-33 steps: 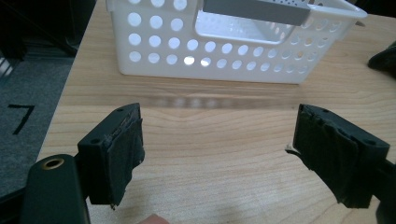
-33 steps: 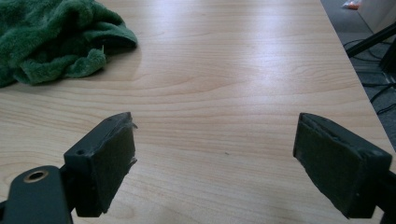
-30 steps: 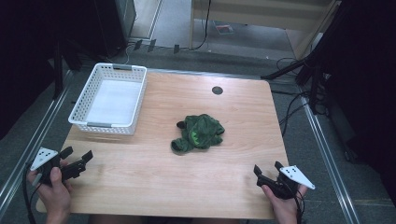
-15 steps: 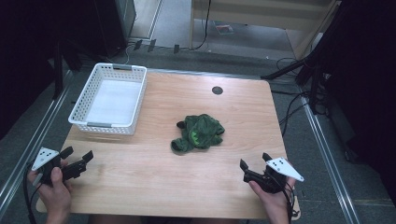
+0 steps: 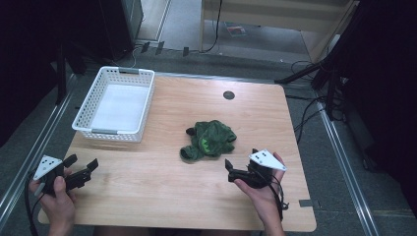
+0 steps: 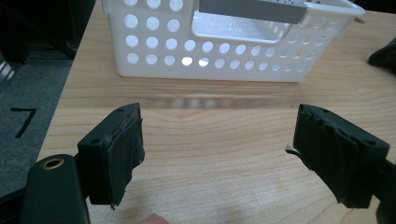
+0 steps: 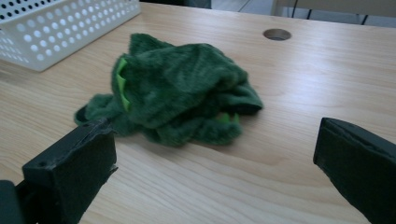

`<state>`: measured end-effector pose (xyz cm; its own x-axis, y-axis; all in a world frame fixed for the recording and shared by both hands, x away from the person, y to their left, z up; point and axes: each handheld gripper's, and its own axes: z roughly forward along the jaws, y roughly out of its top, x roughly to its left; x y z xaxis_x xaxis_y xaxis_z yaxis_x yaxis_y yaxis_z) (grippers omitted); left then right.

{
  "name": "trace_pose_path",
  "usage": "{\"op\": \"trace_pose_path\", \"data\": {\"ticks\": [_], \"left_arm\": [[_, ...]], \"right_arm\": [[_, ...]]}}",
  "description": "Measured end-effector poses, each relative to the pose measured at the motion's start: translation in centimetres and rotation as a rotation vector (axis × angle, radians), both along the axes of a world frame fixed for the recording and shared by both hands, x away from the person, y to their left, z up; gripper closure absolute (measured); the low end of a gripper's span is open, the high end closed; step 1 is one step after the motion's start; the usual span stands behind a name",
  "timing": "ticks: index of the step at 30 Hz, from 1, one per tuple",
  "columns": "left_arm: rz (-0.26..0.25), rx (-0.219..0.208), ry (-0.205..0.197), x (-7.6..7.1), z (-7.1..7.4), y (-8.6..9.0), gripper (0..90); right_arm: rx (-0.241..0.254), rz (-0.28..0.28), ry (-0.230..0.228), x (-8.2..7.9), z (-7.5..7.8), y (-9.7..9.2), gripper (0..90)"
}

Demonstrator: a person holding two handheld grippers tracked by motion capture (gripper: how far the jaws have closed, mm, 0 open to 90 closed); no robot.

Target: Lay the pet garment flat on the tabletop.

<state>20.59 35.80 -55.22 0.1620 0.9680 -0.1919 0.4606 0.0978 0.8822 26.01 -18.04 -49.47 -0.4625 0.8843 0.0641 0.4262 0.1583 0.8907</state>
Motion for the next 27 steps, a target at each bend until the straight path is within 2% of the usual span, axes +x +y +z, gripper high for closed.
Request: {"op": "trace_pose_path", "data": {"ticks": [6,17,27], "left_arm": [[0.0,-0.002,-0.003,0.0,0.0,0.0,16.3],[0.003,-0.002,-0.002,0.1,0.0,0.0,16.3],[0.003,0.0,0.0,0.1,0.0,0.0,16.3]], "right_arm": [[-0.012,0.04,0.008,1.0,-0.4,2.6,0.0],[-0.025,0.083,0.017,3.3,-0.1,5.6,0.0],[-0.03,0.099,0.028,4.5,-0.3,8.0,0.0]]}}
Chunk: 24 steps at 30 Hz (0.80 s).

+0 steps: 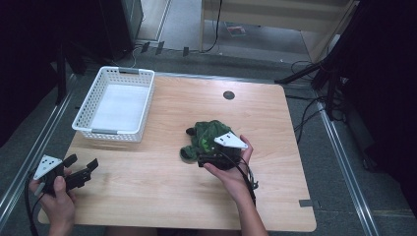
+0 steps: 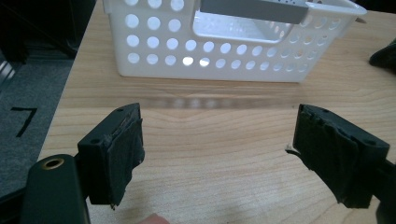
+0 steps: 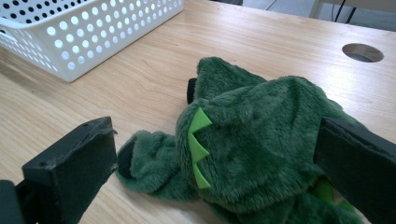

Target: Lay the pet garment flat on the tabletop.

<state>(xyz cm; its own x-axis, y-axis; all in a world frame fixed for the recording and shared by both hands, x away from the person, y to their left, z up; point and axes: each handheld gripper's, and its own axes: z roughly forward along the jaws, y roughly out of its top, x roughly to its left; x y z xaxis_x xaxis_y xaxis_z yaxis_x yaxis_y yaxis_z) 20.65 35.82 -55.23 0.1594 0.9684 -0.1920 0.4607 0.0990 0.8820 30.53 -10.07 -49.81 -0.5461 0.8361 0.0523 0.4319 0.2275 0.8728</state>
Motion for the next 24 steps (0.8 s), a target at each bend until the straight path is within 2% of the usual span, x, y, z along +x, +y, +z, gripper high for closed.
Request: {"op": "trace_pose_path", "data": {"ticks": [3,8,11,12,13,14,15,16,18,19,20,21,22,24], "left_arm": [[0.001,-0.001,-0.002,0.0,0.0,0.0,16.3],[0.001,-0.001,-0.001,0.0,0.0,0.0,16.3],[0.001,-0.002,-0.002,0.0,0.0,0.0,16.3],[0.0,-0.002,-0.002,0.0,0.0,0.0,16.3],[0.0,-0.001,0.0,0.0,0.0,0.0,16.3],[-0.001,-0.001,0.001,0.0,0.0,0.0,16.3],[-0.001,-0.001,0.001,0.0,0.0,0.0,16.3],[-0.001,-0.002,0.003,0.0,0.0,0.0,16.3],[-0.001,-0.002,0.004,0.0,0.0,0.0,16.3],[-0.002,-0.002,0.002,0.0,0.0,0.0,16.3],[-0.002,-0.002,0.002,0.0,0.0,0.0,16.3],[0.002,-0.003,-0.002,-0.1,0.0,0.1,16.3],[0.011,0.007,-0.004,-0.1,0.0,0.0,16.3],[0.012,0.039,-0.013,-0.2,0.2,-0.3,16.3]], "right_arm": [[-0.009,0.01,0.006,0.5,-0.2,0.6,0.0],[-0.038,-0.008,0.042,1.8,-1.1,1.4,0.0],[-0.087,0.008,0.074,2.5,-2.2,2.1,0.0],[-0.087,0.008,0.074,2.5,-2.2,2.1,0.0],[-0.128,0.008,0.101,3.0,-3.1,2.6,0.0],[-0.151,0.004,0.104,3.1,-3.5,2.8,0.9],[-0.151,0.004,0.104,3.1,-3.5,2.8,0.9],[-0.194,-0.02,0.099,3.2,-4.0,3.2,5.9],[-0.208,-0.046,0.101,3.2,-4.2,3.5,15.6],[-0.211,-0.053,0.1,3.2,-4.3,3.5,24.0],[-0.214,-0.062,0.1,3.2,-4.3,3.5,39.1],[-0.203,-0.055,0.099,3.3,-4.3,3.3,49.8],[-0.186,-0.047,0.106,3.3,-4.2,3.1,58.5],[-0.167,-0.053,0.085,3.3,-3.8,2.7,77.5]]}}
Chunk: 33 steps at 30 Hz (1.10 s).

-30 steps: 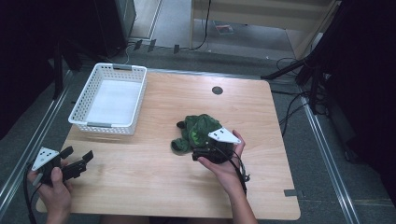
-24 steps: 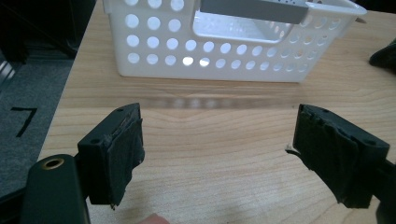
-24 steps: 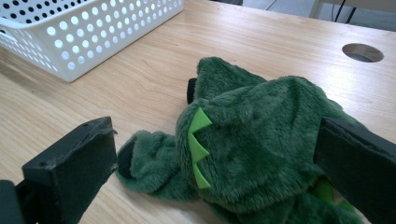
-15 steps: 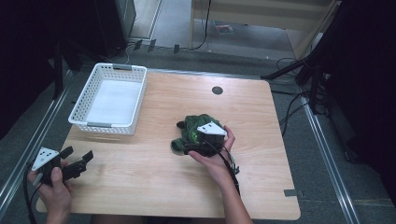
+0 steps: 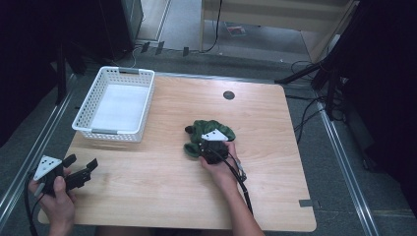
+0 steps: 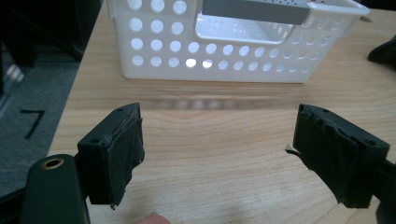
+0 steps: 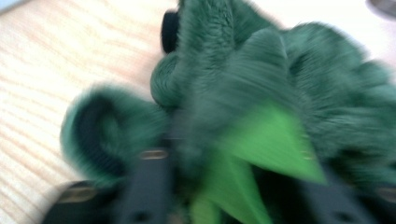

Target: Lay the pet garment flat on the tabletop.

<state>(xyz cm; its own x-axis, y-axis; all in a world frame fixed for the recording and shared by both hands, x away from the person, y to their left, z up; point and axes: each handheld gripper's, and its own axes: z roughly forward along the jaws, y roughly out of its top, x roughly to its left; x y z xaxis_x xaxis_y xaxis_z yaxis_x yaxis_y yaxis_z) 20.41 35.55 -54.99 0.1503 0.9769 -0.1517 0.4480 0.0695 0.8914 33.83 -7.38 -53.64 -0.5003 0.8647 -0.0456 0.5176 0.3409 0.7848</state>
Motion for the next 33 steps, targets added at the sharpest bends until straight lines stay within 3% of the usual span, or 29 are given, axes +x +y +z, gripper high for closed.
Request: {"op": "trace_pose_path", "data": {"ticks": [3,5,9,10,11,12,13,14,15,17,19,21,22,23,24,25,27,30,31,33], "left_arm": [[0.002,0.022,-0.009,-0.2,0.5,-0.4,16.3],[-0.021,-0.039,-0.035,-0.2,1.1,-0.8,16.3],[-0.079,-0.031,-0.052,0.2,2.1,-2.7,15.4],[-0.141,-0.03,-0.058,0.6,2.8,-4.4,15.4],[-0.174,-0.033,-0.064,0.7,3.2,-5.3,15.4],[-0.174,-0.033,-0.064,0.7,3.2,-5.3,15.3],[-0.238,-0.035,-0.072,1.1,4.0,-7.2,15.4],[-0.238,-0.035,-0.072,1.1,4.0,-7.2,15.3],[-0.296,-0.036,-0.086,1.4,4.8,-9.1,15.4],[-0.352,-0.042,-0.094,1.7,5.3,-10.9,15.4],[-0.413,-0.058,-0.092,1.8,5.3,-12.6,15.4],[-0.474,-0.053,-0.08,1.8,5.0,-14.2,15.4],[-0.474,-0.053,-0.08,1.8,5.0,-14.2,15.4],[-0.524,-0.024,-0.063,1.8,4.5,-15.6,15.4],[-0.524,-0.024,-0.063,1.8,4.5,-15.6,15.4],[-0.567,-0.016,-0.046,1.9,4.0,-16.5,15.4],[-0.589,-0.021,-0.03,1.9,3.5,-17.1,15.4],[-0.612,-0.031,0.003,2.1,2.8,-17.5,15.4],[-0.619,-0.036,0.015,2.2,2.6,-17.6,15.4],[-0.626,-0.029,0.025,2.3,2.4,-17.7,15.5]], "right_arm": [[0.037,0.011,-0.028,-0.2,0.8,-0.9,84.3],[0.047,0.014,-0.063,-0.8,1.4,-1.5,84.9],[0.091,0.034,-0.095,-1.7,2.6,-2.2,85.2],[0.109,0.052,-0.123,-2.6,3.6,-2.4,85.2],[0.12,0.066,-0.135,-3.1,4.2,-2.5,85.2],[0.125,0.076,-0.147,-3.6,4.7,-2.6,85.2],[0.129,0.084,-0.16,-4.2,5.3,-2.7,85.3],[0.129,0.084,-0.16,-4.2,5.3,-2.7,85.3],[0.151,0.109,-0.174,-5.4,6.4,-2.9,85.2],[0.17,0.129,-0.181,-6.7,7.2,-3.1,85.2],[0.187,0.151,-0.176,-8.0,7.6,-3.0,85.1],[0.162,0.192,-0.17,-9.2,7.7,-2.5,84.8],[0.162,0.192,-0.17,-9.2,7.7,-2.5,84.8],[0.172,0.245,-0.146,-10.3,7.4,-2.0,82.4],[0.18,0.271,-0.117,-10.6,7.2,-1.8,77.8],[0.178,0.302,-0.09,-10.7,6.9,-1.4,69.2],[0.163,0.348,-0.066,-10.9,6.6,-0.9,54.7],[0.169,0.37,-0.042,-10.8,6.2,-0.8,67.7],[0.174,0.372,-0.045,-10.8,6.1,-1.0,75.0],[0.199,0.372,-0.052,-10.8,6.1,-1.2,81.4]]}}
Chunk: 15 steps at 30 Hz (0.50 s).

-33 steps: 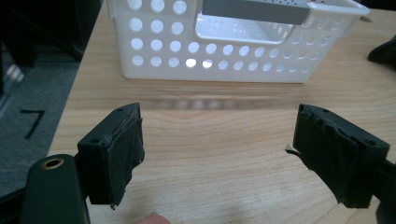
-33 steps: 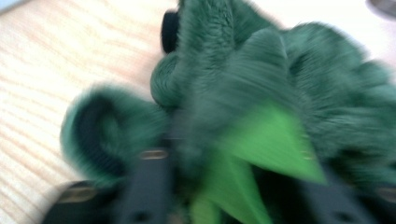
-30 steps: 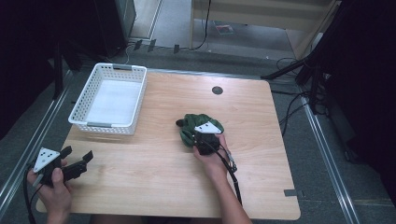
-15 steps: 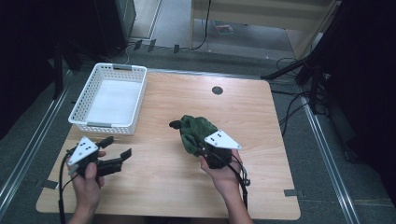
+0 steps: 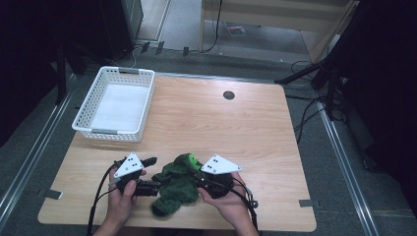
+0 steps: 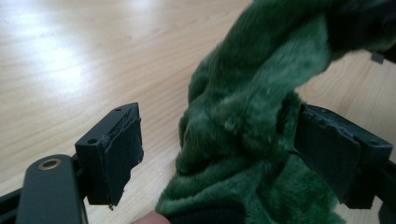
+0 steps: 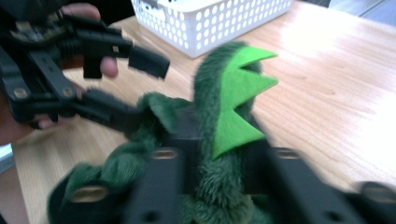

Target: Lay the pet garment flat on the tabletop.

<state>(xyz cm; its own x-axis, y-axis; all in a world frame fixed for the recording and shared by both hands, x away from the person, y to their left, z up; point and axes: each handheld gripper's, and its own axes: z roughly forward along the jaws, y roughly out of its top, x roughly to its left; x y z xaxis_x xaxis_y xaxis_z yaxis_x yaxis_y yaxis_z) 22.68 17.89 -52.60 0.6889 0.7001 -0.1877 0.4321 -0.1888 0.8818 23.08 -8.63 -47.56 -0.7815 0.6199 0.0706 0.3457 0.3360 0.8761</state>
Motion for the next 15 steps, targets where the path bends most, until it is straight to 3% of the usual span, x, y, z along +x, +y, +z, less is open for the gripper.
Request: {"op": "trace_pose_path", "data": {"ticks": [4,6,7,8,10,11,13,14,15], "left_arm": [[0.002,0.011,0.038,0.6,-0.7,0.0,16.3],[0.001,0.005,0.037,0.6,-0.7,0.1,23.2],[0.006,-0.006,0.013,0.4,-0.3,0.1,26.2],[0.007,-0.008,-0.007,0.2,-0.1,0.0,26.3],[-0.003,-0.019,-0.031,0.0,0.5,-0.4,26.4],[-0.037,-0.043,-0.034,0.0,0.7,-0.4,26.1],[-0.057,-0.042,-0.049,-0.1,0.8,-0.5,23.8],[0.001,0.026,-0.08,-0.3,0.9,-1.0,32.9],[0.021,0.051,-0.082,-0.2,0.9,-1.1,44.5]], "right_arm": [[0.052,-0.012,-0.005,0.3,0.0,-0.2,83.1],[0.075,0.0,0.012,0.4,0.0,-0.2,82.6],[0.112,0.028,0.045,0.6,0.1,-0.1,81.4],[0.117,0.033,0.053,0.5,0.1,0.0,81.0],[0.122,0.043,0.053,0.4,0.2,0.3,80.0],[0.128,0.05,0.05,0.4,0.2,0.4,79.7],[0.139,0.053,0.051,0.3,0.3,0.6,79.4],[0.158,0.056,0.052,0.2,0.6,0.7,78.2],[0.161,0.055,0.048,0.2,0.7,0.6,78.2]]}}
